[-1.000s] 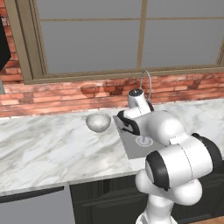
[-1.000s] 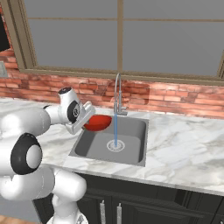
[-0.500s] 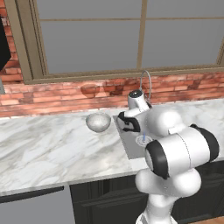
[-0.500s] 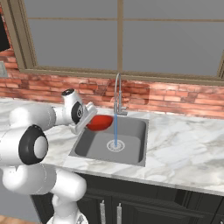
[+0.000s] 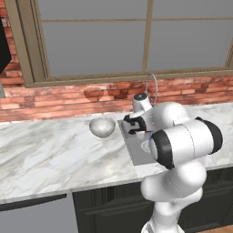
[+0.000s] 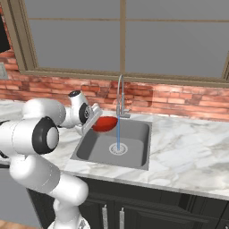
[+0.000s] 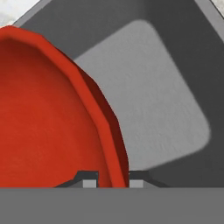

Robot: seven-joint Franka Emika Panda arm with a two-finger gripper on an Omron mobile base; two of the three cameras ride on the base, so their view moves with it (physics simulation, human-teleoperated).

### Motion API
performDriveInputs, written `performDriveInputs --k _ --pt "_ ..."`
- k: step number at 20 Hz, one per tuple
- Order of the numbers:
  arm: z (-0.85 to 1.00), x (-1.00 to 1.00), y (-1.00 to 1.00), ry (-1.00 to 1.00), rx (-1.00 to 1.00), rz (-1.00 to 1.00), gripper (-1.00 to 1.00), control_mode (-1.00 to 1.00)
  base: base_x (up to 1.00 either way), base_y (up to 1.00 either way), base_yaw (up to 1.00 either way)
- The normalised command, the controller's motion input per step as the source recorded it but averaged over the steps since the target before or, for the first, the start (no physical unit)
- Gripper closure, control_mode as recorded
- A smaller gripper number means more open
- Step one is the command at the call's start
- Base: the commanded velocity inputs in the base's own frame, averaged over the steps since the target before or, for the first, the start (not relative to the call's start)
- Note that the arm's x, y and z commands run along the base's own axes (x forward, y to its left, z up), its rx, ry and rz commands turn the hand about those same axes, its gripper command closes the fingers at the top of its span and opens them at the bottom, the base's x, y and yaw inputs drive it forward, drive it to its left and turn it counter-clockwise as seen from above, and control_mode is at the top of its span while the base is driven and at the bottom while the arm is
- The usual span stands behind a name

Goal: Rinse each bowl for a few seconds and place them down in the sink or on the counter.

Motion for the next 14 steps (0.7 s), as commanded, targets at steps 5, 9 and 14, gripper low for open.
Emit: performDriveInputs --k 5,9,14 --pt "-0.14 0.30 -0.02 0.01 0.00 -0.02 1.00 -1.00 0.00 0.00 0.00" --pt "-0.15 0.29 -0.02 0.02 0.00 -0.02 1.00 -1.00 0.00 0.00 0.00" --pt "-0.14 0.28 -0.02 0.02 0.00 -0.01 1.00 -1.00 0.00 0.00 0.00"
